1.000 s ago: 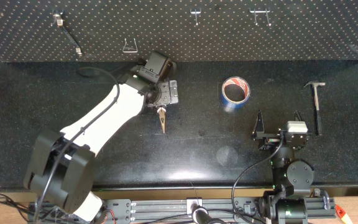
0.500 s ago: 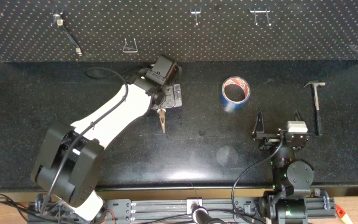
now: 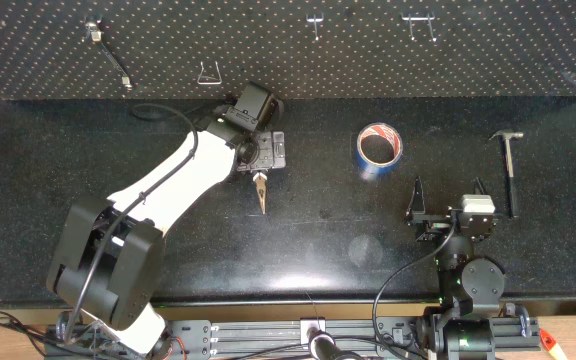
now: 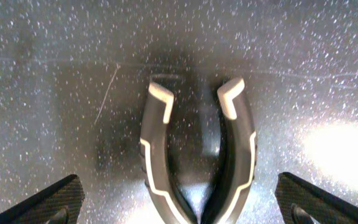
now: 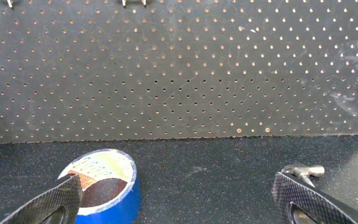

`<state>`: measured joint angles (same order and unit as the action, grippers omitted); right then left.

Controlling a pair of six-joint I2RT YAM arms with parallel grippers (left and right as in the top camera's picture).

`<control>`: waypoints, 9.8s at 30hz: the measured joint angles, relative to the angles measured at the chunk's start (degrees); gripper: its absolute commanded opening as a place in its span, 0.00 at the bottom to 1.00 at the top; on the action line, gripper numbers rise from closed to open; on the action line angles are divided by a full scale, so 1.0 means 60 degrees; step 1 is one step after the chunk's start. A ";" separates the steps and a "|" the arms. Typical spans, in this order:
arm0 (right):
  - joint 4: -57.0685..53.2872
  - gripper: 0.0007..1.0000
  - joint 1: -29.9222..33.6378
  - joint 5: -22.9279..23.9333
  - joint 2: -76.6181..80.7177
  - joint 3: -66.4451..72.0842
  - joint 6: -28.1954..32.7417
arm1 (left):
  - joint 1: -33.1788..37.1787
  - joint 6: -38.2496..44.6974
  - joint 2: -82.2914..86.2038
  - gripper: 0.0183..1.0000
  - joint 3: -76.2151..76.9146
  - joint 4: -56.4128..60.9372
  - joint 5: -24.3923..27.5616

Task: Place Tools Onto Pegboard

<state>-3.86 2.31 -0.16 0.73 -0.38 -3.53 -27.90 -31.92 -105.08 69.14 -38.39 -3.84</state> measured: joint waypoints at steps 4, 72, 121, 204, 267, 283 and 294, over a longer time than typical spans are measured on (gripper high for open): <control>0.0000 1.00 0.0000 0.0000 0.0000 0.0000 0.0000 | 0.0000 0.0182 0.0000 1.00 0.0000 0.0182 0.0004; 0.0000 1.00 0.0000 0.0000 0.0000 0.0000 0.0000 | 0.0000 0.0525 -0.0514 0.61 0.0018 0.1027 0.0157; 0.0000 1.00 0.0000 0.0000 0.0000 0.0000 0.0000 | 0.0000 0.0521 -0.0408 0.01 0.0018 0.1024 0.0157; 0.0000 1.00 0.0004 0.0000 0.0000 0.0000 0.0000 | 0.1814 0.6069 0.2197 0.01 0.0007 0.6845 -0.2397; 0.0000 1.00 0.0000 0.0000 0.0000 0.0000 0.0000 | 0.1814 0.5982 0.2047 0.09 -0.0004 0.5621 -0.1847; 0.0000 1.00 0.0004 0.0000 0.0000 0.0000 0.0000 | 0.1814 0.5901 0.2047 0.90 -0.0004 0.4783 -0.1789; 0.0000 1.00 0.0004 0.0000 0.0000 0.0000 0.0000 | 0.1814 0.5850 0.2346 1.00 -0.0004 0.4965 -0.1781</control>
<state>-3.86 2.33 -0.16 0.73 -0.38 -3.53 -17.02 3.18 -91.00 69.12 -8.60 -14.52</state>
